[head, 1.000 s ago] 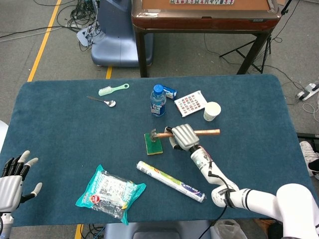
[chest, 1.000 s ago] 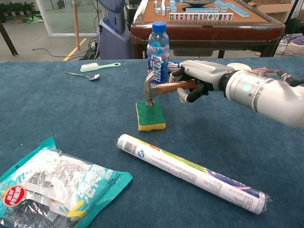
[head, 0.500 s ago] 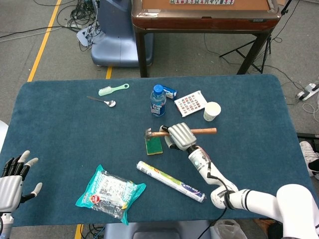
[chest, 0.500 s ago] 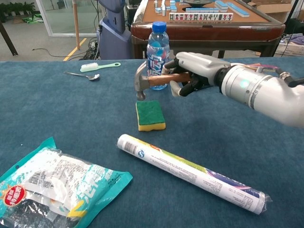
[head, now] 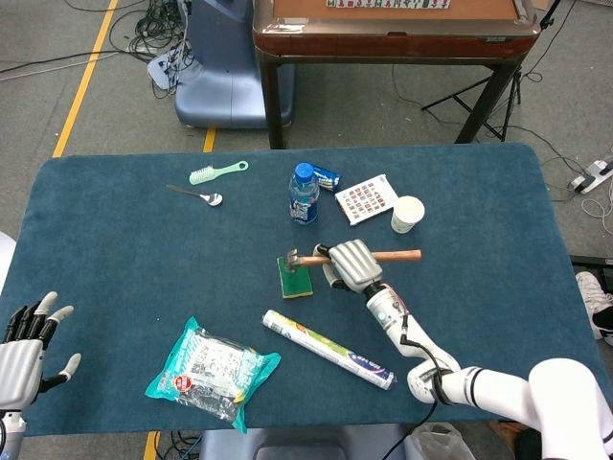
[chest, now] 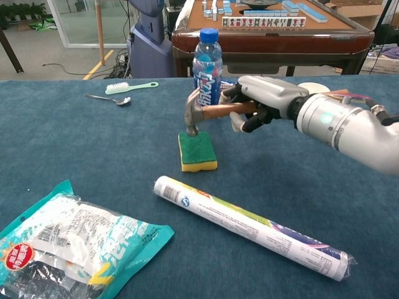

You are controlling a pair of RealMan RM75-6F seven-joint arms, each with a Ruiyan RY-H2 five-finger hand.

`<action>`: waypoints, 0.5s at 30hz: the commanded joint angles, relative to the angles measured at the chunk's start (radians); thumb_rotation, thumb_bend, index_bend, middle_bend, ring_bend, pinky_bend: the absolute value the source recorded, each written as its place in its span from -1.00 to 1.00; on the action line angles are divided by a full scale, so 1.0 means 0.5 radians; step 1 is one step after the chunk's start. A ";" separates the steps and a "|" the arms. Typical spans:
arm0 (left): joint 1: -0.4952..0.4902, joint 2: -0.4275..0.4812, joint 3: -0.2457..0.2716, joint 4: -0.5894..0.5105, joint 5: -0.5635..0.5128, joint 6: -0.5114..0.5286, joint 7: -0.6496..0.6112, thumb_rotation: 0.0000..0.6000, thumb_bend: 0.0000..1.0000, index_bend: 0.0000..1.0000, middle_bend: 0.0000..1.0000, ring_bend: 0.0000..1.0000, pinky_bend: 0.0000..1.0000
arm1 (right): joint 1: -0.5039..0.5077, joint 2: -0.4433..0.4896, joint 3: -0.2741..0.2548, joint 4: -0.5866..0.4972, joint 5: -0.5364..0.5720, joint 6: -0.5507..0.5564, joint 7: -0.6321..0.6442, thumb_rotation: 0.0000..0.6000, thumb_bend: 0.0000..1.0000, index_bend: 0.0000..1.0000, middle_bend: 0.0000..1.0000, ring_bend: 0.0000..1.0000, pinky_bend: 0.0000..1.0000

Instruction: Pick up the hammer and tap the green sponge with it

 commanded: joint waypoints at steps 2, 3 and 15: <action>0.003 0.000 0.003 0.000 -0.005 -0.005 -0.001 1.00 -0.51 -0.61 -0.93 -0.98 -0.98 | 0.024 -0.072 -0.038 0.110 0.023 -0.082 -0.056 1.00 1.00 0.36 0.63 0.51 0.65; 0.003 0.000 0.003 0.002 -0.005 -0.006 -0.001 1.00 -0.51 -0.61 -0.93 -0.98 -0.98 | 0.025 -0.074 -0.037 0.115 0.026 -0.085 -0.065 1.00 1.00 0.36 0.63 0.51 0.65; -0.007 -0.007 -0.006 0.000 0.017 0.000 -0.004 1.00 -0.51 -0.61 -0.93 -0.98 -0.98 | -0.082 0.182 0.095 -0.253 -0.132 0.218 0.141 1.00 1.00 0.37 0.64 0.51 0.65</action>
